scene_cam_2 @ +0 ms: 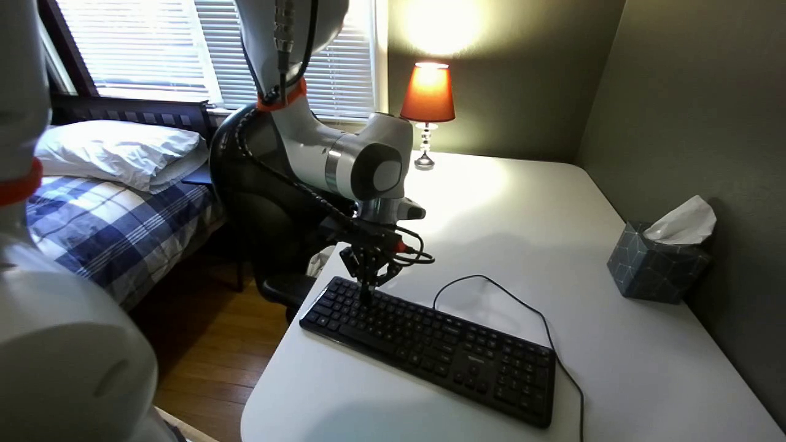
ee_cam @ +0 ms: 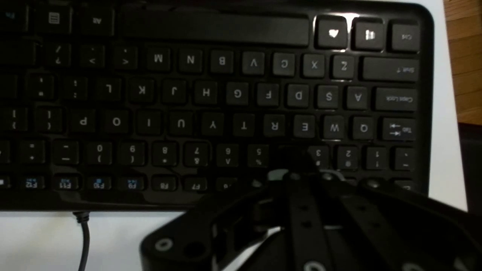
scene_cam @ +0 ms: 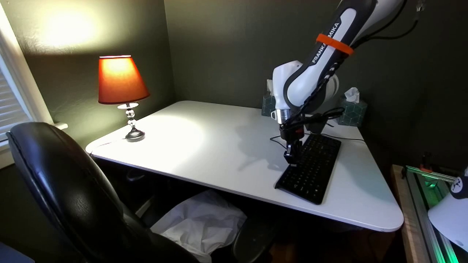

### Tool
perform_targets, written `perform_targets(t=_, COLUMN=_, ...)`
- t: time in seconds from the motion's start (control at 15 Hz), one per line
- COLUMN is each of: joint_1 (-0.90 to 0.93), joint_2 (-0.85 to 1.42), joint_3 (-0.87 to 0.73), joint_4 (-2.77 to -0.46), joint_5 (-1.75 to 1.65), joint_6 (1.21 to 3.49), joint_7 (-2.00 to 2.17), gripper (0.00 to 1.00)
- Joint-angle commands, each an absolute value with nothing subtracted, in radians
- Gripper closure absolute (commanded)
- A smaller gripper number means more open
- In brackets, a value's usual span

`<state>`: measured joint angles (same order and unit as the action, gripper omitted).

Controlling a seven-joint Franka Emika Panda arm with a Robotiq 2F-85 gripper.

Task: Press the button on the keyboard

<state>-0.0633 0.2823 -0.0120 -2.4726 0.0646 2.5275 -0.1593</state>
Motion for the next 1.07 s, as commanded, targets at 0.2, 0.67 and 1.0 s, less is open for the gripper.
perform_targets(t=0.2, joint_1=-0.071, joint_2=0.249, joint_3=-0.012, joint_4=-2.489, joint_5=0.057, joint_6=2.526, joint_7=-0.166, gripper=1.00)
perform_targets(t=0.67, joint_1=-0.071, joint_2=0.213, joint_3=-0.010, joint_4=-2.499, joint_5=0.063, joint_6=2.522, joint_7=-0.175, gripper=0.74)
perform_targets(t=1.0, joint_1=-0.069, joint_2=0.184, joint_3=-0.014, joint_4=-2.511, joint_5=0.063, joint_6=2.520, joint_7=-0.161, gripper=0.46)
